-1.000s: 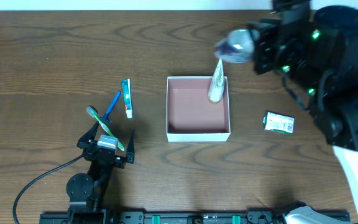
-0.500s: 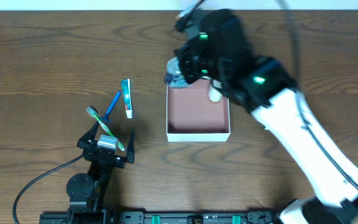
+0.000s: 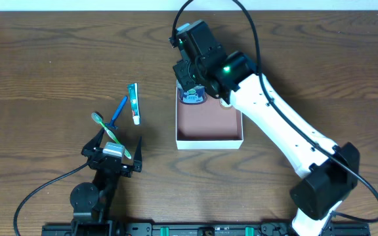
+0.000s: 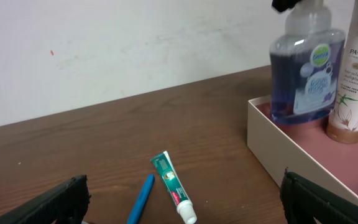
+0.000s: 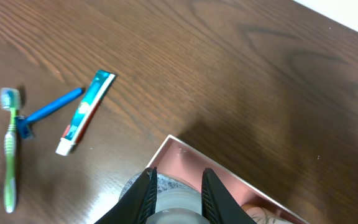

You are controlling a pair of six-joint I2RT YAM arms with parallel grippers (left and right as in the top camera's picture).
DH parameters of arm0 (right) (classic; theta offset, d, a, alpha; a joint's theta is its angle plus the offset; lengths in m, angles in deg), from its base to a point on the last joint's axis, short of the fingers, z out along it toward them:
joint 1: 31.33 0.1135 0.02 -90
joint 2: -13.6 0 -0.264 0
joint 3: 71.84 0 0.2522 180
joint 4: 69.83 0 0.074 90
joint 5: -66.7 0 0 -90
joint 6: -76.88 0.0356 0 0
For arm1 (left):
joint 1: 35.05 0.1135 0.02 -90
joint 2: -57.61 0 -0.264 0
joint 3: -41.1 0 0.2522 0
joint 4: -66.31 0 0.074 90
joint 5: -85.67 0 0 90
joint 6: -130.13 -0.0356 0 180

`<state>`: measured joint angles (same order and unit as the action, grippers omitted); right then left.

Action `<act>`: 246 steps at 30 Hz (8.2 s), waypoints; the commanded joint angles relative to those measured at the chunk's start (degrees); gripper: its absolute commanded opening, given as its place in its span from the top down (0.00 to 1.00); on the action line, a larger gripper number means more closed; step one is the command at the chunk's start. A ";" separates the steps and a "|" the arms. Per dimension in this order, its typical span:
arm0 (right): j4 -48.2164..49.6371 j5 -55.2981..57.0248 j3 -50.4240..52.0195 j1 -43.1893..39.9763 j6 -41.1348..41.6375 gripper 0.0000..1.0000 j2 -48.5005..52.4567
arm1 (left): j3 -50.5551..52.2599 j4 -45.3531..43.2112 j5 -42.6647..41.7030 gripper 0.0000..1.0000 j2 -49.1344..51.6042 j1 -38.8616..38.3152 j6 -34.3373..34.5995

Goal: Pack container
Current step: 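Lift the soap pump bottle and lower it into the box's back-left, then push the soap bottle into place with the right gripper and release, then move the right gripper to the green soap bar pack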

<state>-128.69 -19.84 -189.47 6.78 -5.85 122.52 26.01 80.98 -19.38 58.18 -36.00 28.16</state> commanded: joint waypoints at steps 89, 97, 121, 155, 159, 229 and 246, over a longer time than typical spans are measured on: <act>-4.79 -0.28 6.80 5.31 -22.60 0.62 4.63 | 1.09 1.86 -0.59 0.02 -0.28 0.24 0.26; 0.85 -0.26 13.94 5.29 -23.67 0.62 4.63 | 1.09 1.86 -0.59 0.02 -0.28 0.24 0.26; 14.01 1.07 18.67 3.63 -23.80 0.59 4.66 | 1.09 1.86 -0.59 0.02 -0.28 0.24 0.26; -12.13 6.27 18.91 8.37 9.79 0.60 -12.74 | 1.09 1.86 -0.59 0.02 -0.28 0.24 0.26; -12.37 8.22 22.97 7.43 14.49 0.66 -12.68 | 1.09 1.86 -0.59 0.02 -0.28 0.24 0.26; -24.65 7.21 29.88 -28.46 19.06 0.07 -35.82 | 1.09 1.86 -0.59 0.02 -0.28 0.24 0.26; 0.24 -4.90 56.06 -45.64 41.22 0.01 -28.87 | 1.09 1.86 -0.59 0.02 -0.28 0.24 0.26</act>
<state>-130.57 -23.38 -135.64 -38.55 24.13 93.80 26.01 80.96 -19.38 58.18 -36.00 28.16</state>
